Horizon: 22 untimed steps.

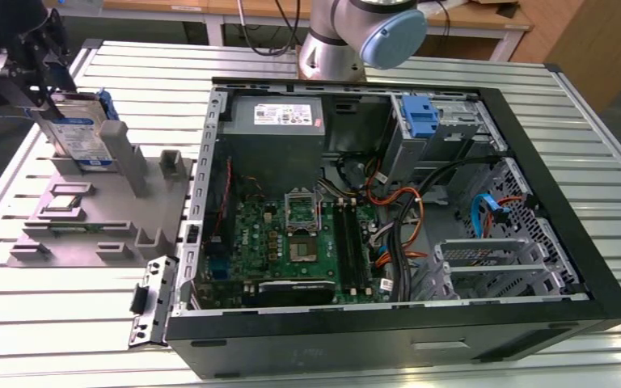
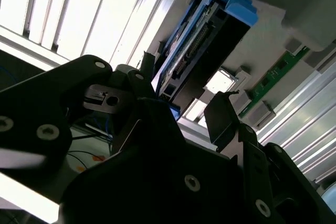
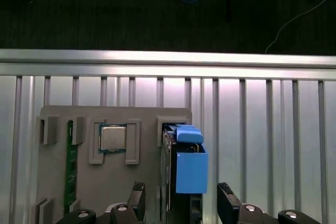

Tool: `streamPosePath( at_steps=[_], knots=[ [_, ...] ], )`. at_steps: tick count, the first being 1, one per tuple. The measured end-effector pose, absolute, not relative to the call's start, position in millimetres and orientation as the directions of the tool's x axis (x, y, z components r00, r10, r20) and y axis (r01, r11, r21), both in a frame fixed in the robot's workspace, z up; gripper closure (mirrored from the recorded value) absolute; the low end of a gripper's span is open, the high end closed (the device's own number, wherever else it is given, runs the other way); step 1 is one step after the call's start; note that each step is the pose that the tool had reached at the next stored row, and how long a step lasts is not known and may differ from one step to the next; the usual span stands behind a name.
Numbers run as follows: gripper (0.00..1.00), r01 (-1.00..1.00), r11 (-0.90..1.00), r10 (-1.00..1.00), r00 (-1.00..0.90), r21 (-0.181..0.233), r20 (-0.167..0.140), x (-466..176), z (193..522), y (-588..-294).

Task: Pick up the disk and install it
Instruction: 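Pick up the disk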

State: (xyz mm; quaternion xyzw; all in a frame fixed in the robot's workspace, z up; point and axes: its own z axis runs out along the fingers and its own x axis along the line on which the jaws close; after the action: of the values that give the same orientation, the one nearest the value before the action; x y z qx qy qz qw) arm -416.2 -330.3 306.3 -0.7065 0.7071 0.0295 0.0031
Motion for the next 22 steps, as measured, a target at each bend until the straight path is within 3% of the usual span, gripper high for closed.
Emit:
streamPosePath(
  at_steps=[22],
  knots=[
    [0.35,-0.999,-0.008,-0.999,0.007,0.037,-0.046,-412.8,302.9,-329.9]
  ],
)
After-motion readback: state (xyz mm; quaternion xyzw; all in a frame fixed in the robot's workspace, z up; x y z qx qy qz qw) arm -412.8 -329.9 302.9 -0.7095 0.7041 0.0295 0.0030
